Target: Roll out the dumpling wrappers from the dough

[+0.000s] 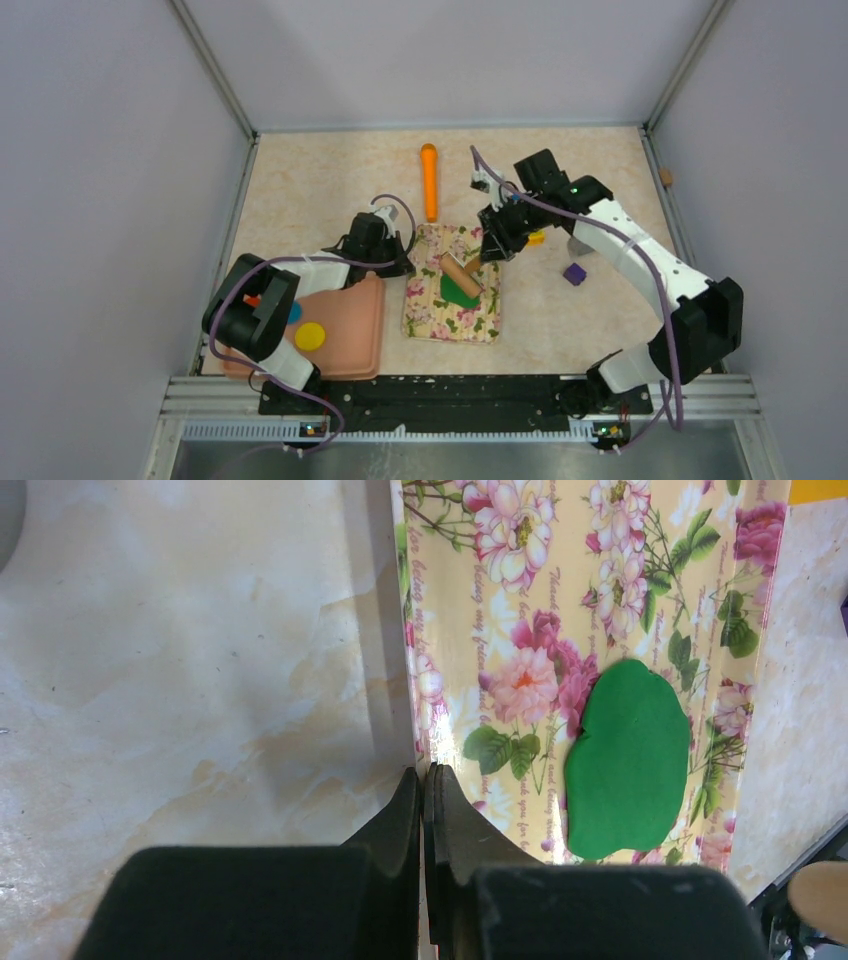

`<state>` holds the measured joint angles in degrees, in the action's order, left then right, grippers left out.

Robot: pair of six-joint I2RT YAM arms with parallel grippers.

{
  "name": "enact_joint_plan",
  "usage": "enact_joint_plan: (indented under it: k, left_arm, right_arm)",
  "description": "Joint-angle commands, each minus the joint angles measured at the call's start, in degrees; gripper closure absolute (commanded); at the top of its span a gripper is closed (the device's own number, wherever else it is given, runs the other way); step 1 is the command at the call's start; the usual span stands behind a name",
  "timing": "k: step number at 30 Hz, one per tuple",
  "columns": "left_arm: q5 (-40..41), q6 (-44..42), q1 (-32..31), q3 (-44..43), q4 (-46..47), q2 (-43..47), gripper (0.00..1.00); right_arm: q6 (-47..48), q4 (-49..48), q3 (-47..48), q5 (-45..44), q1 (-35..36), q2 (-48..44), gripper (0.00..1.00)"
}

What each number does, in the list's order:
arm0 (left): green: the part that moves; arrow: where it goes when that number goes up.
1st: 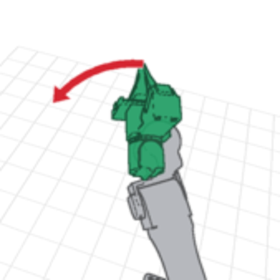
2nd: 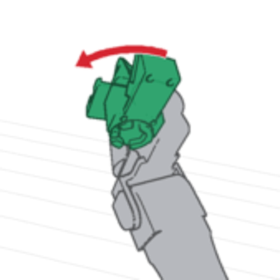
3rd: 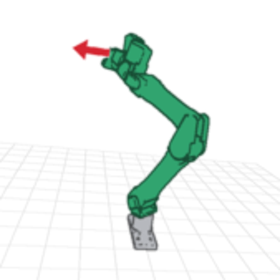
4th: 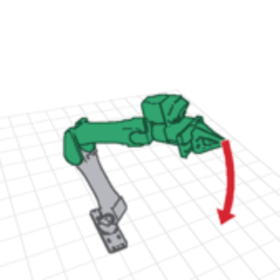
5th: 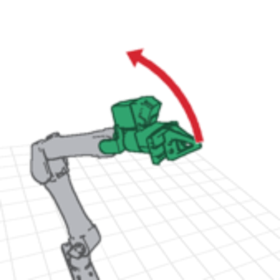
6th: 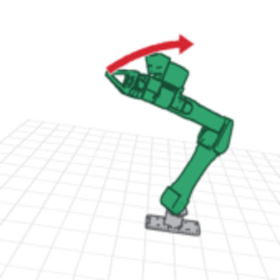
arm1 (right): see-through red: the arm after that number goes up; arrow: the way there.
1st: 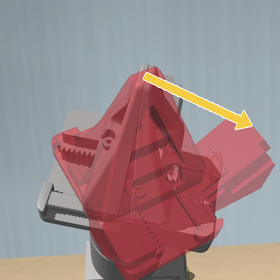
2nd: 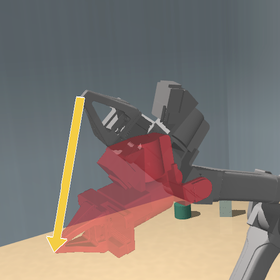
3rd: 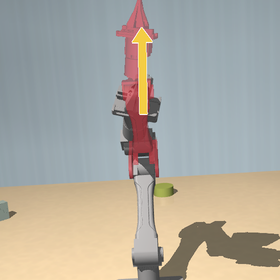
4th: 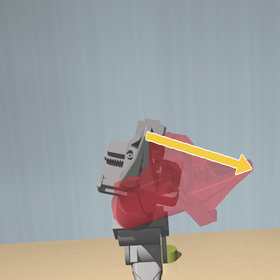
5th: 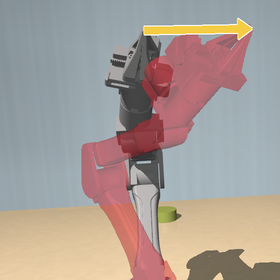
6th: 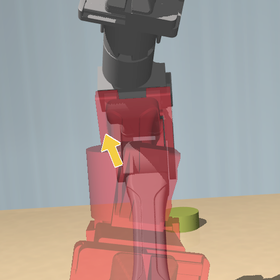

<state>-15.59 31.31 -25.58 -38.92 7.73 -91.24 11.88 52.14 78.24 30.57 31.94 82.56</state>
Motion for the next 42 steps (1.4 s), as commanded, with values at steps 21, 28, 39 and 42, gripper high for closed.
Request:
enact_joint_plan:
  k: [21, 28, 39, 42]
  left_arm:
    - [-1.57, -1.25, 0.19, -2.64, -0.61, -0.66, 1.00]
    - [-1.28, -0.99, 0.18, -3.10, -0.21, -0.86, 1.00]
    - [-0.93, -1.25, 0.20, -3.74, -0.49, -0.35, 1.00]
    - [-1.50, -1.77, 0.21, -4.34, -0.99, -0.10, 0.99]
  right_arm:
    - [-21.42, -15.27, -11.83, -0.65, -10.55, 14.00, 1.00]
    - [-21.46, -15.44, -12.03, -4.29, -8.05, 18.97, 1.00]
    - [-22.51, -17.91, -4.81, 6.82, -3.76, 18.61, 1.00]
    - [-20.36, -16.10, -4.23, 10.93, -3.73, 13.44, 1.00]
